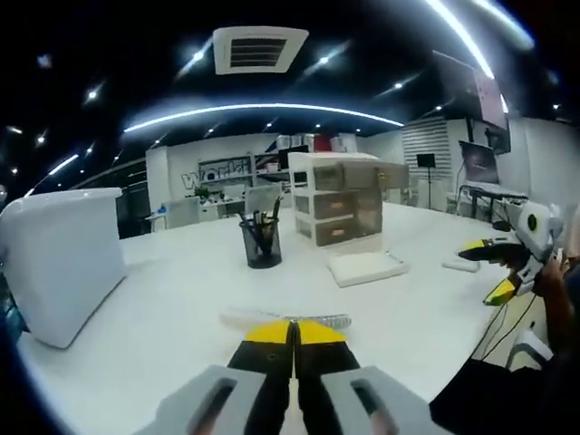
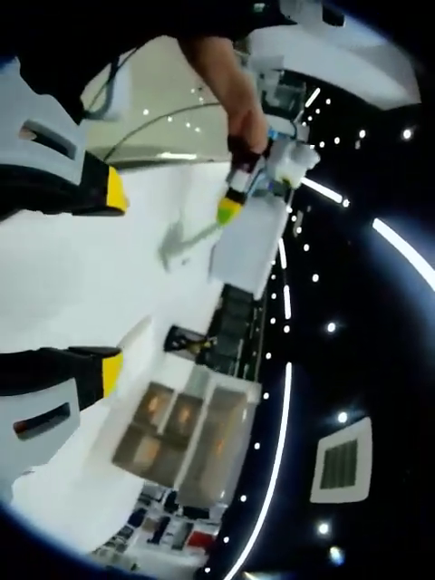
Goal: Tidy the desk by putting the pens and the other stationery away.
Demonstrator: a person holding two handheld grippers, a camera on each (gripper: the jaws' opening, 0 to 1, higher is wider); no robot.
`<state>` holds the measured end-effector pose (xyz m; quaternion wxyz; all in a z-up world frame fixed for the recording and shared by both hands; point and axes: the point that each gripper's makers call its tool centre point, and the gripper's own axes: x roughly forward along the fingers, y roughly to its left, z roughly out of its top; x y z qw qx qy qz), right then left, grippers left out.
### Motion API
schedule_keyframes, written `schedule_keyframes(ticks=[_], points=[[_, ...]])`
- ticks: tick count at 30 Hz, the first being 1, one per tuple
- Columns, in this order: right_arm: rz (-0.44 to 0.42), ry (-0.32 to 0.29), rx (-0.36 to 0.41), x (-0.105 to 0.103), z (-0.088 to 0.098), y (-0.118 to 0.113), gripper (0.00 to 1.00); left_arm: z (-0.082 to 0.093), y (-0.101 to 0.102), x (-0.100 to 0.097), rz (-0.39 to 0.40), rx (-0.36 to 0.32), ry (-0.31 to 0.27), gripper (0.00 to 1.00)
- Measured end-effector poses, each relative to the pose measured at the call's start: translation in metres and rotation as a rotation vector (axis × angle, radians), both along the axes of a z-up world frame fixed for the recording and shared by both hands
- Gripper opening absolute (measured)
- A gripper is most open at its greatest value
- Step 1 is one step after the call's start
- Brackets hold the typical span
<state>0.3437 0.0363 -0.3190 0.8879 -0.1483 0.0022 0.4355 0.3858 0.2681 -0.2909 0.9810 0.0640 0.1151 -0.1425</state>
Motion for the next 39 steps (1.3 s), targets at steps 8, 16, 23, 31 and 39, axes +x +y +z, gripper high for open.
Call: schedule_keyframes(ticks=[8,16,23,31,39], points=[[0.037,-0.039,-0.057,0.005,-0.004,0.026,0.55,0.005,-0.006,-0.002,-0.010,0.023,-0.009,0.01],[0.070,-0.102,-0.130,0.015,-0.004,0.060,0.55,0.005,-0.009,-0.005,-0.018,0.034,-0.012,0.01],[0.092,-0.118,-0.171,0.025,-0.009,0.085,0.55,0.005,-0.009,-0.008,-0.022,0.035,-0.017,0.01],[0.130,-0.142,-0.226,0.034,-0.013,0.122,0.55,0.005,-0.010,-0.009,-0.026,0.036,-0.024,0.01],[0.162,-0.182,-0.248,0.039,-0.016,0.151,0.53,0.002,-0.018,-0.013,-0.045,0.050,-0.020,0.01]])
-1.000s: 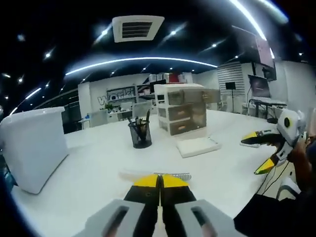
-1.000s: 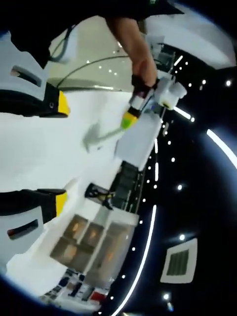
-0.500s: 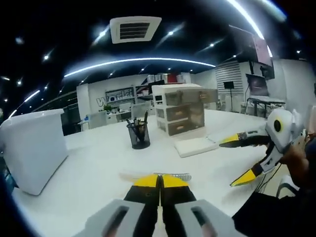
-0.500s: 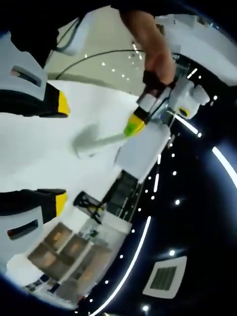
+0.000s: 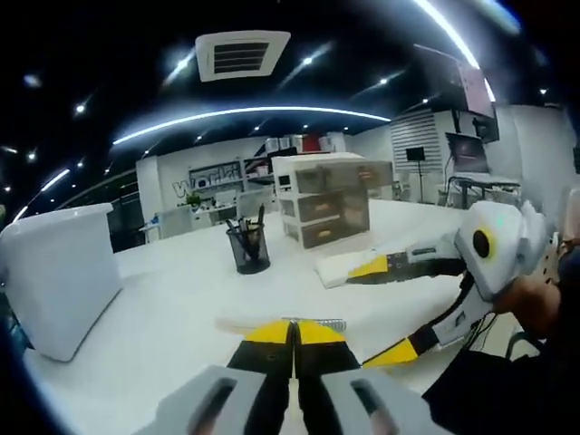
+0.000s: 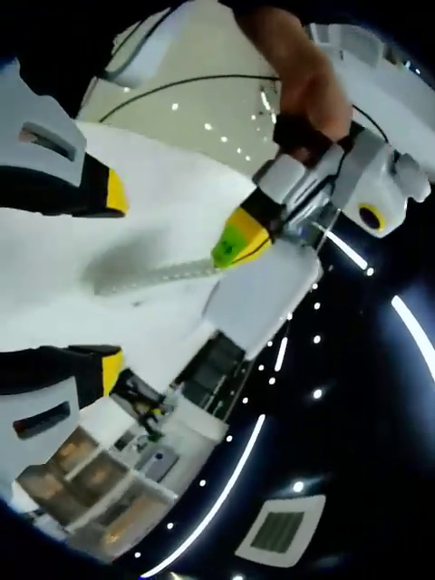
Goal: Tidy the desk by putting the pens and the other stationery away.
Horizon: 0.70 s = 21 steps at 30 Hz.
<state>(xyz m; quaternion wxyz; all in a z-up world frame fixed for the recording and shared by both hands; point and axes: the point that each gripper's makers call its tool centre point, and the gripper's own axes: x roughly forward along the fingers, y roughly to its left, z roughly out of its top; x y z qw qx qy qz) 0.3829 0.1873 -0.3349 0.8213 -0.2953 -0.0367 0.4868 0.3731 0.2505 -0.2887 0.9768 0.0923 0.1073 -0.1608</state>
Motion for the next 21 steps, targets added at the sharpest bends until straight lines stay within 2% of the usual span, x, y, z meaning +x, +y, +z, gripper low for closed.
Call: schedule_keyframes(ticks=[7,14,21], points=[[-0.005,-0.044,-0.018,0.008,-0.005,0.020,0.51,0.000,-0.002,-0.001,0.003,0.015,-0.008,0.01],[-0.001,-0.087,-0.076,0.016,-0.011,0.035,0.48,0.000,-0.007,-0.003,-0.004,0.017,-0.010,0.01],[-0.004,-0.137,-0.114,0.023,-0.014,0.042,0.41,-0.001,-0.013,-0.007,-0.011,0.017,-0.010,0.01]])
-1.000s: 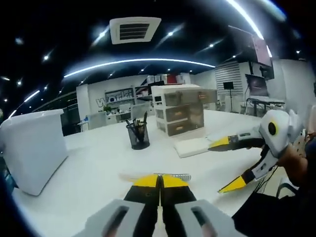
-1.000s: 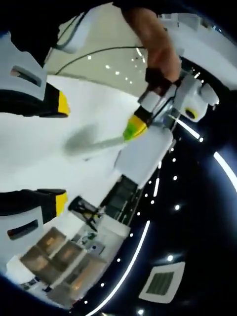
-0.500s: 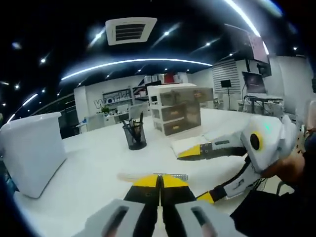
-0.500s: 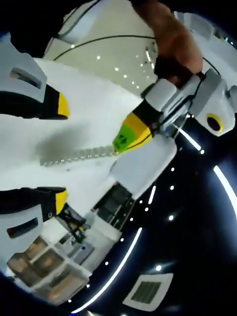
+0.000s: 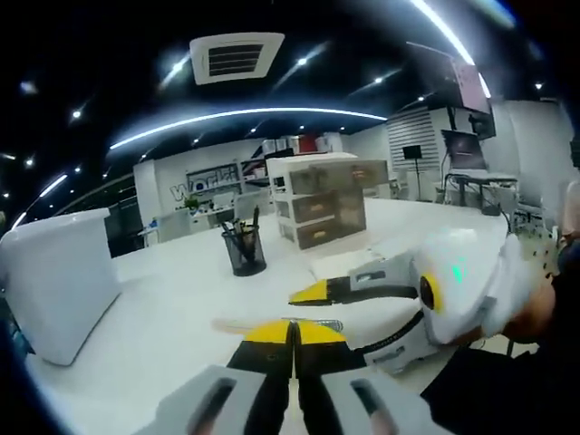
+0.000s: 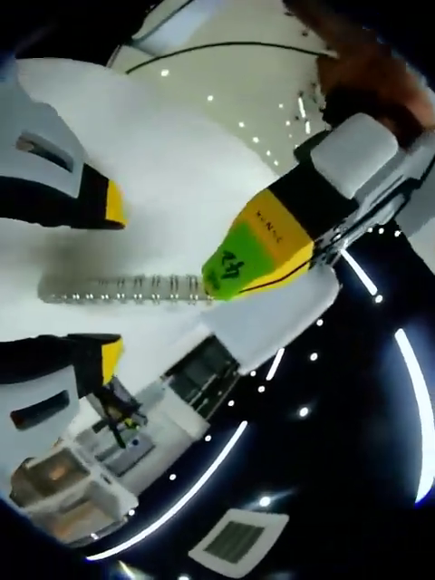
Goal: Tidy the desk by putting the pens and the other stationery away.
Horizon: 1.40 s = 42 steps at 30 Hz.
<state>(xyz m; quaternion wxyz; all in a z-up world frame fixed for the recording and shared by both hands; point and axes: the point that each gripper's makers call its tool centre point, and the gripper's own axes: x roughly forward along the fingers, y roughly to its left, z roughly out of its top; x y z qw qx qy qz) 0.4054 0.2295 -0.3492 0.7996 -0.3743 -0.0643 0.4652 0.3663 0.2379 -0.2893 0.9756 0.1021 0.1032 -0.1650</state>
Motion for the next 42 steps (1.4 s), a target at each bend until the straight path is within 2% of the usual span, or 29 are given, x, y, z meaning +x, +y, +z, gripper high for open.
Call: schedule_keyframes(ticks=[6,11,14,18,20,25,28,29,30,32,35,39,42], points=[[-0.009,-0.053,-0.042,0.005,-0.002,0.002,0.31,0.001,-0.002,-0.003,-0.004,0.000,-0.003,0.01],[-0.021,-0.129,-0.088,0.010,0.000,-0.001,0.22,0.002,-0.002,-0.005,-0.006,-0.010,-0.004,0.01],[-0.026,-0.155,-0.094,0.011,0.003,-0.003,0.20,0.001,-0.003,-0.006,-0.009,-0.015,-0.004,0.01],[-0.010,-0.239,-0.138,0.009,0.006,-0.005,0.11,0.003,-0.004,-0.008,-0.015,-0.030,-0.007,0.01],[0.013,-0.263,-0.142,0.006,0.007,-0.003,0.11,0.005,-0.003,-0.009,-0.017,-0.041,-0.015,0.01],[0.000,-0.273,-0.145,0.007,0.009,-0.007,0.10,0.002,-0.002,-0.009,-0.019,-0.045,-0.020,0.02],[-0.004,-0.282,-0.146,0.008,0.012,-0.009,0.09,0.006,-0.004,-0.009,-0.053,-0.032,-0.076,0.03],[-0.004,-0.280,-0.144,0.008,0.013,-0.011,0.09,0.006,-0.005,-0.010,-0.066,-0.033,-0.084,0.04],[-0.006,-0.277,-0.150,0.009,0.013,-0.013,0.09,0.011,-0.007,-0.009,-0.084,-0.049,-0.115,0.05],[-0.018,-0.295,-0.166,0.010,0.011,-0.017,0.09,0.017,-0.007,-0.012,-0.097,-0.091,-0.136,0.13],[-0.029,-0.287,-0.160,0.012,0.013,-0.025,0.09,0.021,-0.007,-0.012,-0.112,-0.099,-0.152,0.27],[-0.047,-0.304,-0.157,0.012,0.019,-0.038,0.09,0.017,-0.007,-0.012,-0.124,-0.098,-0.137,0.32],[-0.068,-0.324,-0.184,0.016,0.020,-0.053,0.09,0.019,-0.005,-0.013,-0.129,-0.132,-0.141,0.34]])
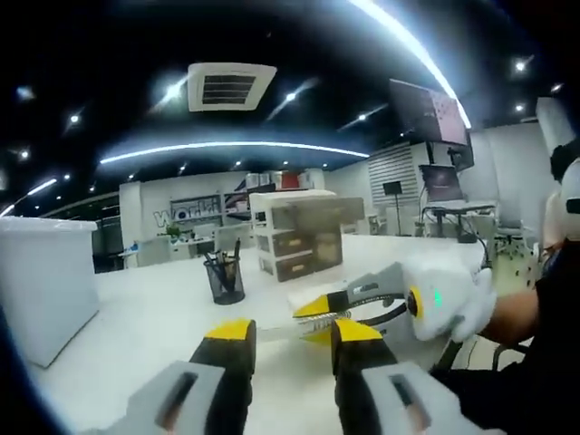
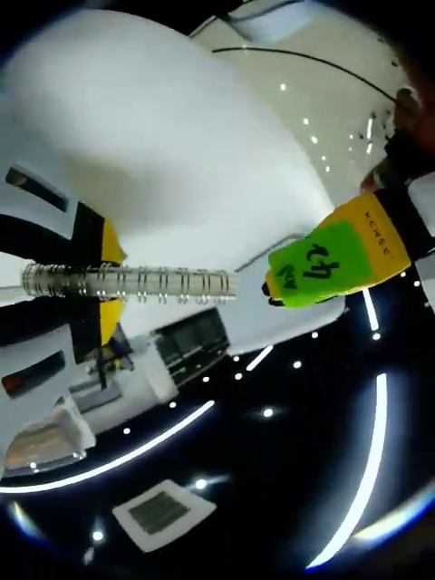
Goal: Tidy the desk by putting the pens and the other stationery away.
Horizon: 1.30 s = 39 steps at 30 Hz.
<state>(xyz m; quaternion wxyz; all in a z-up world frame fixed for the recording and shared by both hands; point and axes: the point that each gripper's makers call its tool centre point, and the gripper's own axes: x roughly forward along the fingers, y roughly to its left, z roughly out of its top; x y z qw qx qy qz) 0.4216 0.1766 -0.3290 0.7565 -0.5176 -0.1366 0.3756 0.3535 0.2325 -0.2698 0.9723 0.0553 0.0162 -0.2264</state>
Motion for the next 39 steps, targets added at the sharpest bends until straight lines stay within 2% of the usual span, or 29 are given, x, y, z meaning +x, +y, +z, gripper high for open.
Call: schedule_keyframes(ticks=[6,14,22,32,39], points=[[-0.045,-0.020,-0.014,0.006,0.004,-0.032,0.09,0.003,0.000,-0.002,-0.010,-0.030,-0.003,0.37],[-0.129,-0.047,-0.018,0.009,0.017,-0.090,0.09,-0.003,-0.009,-0.003,-0.030,-0.053,0.017,0.41],[-0.193,-0.069,-0.034,0.007,0.025,-0.136,0.09,-0.007,-0.013,0.001,-0.022,-0.080,0.029,0.46],[-0.245,-0.098,-0.056,-0.006,0.040,-0.180,0.09,-0.021,-0.018,0.003,-0.027,-0.068,0.057,0.50],[-0.292,-0.108,-0.058,-0.019,0.046,-0.212,0.09,-0.022,-0.015,0.001,-0.027,-0.082,0.056,0.51]])
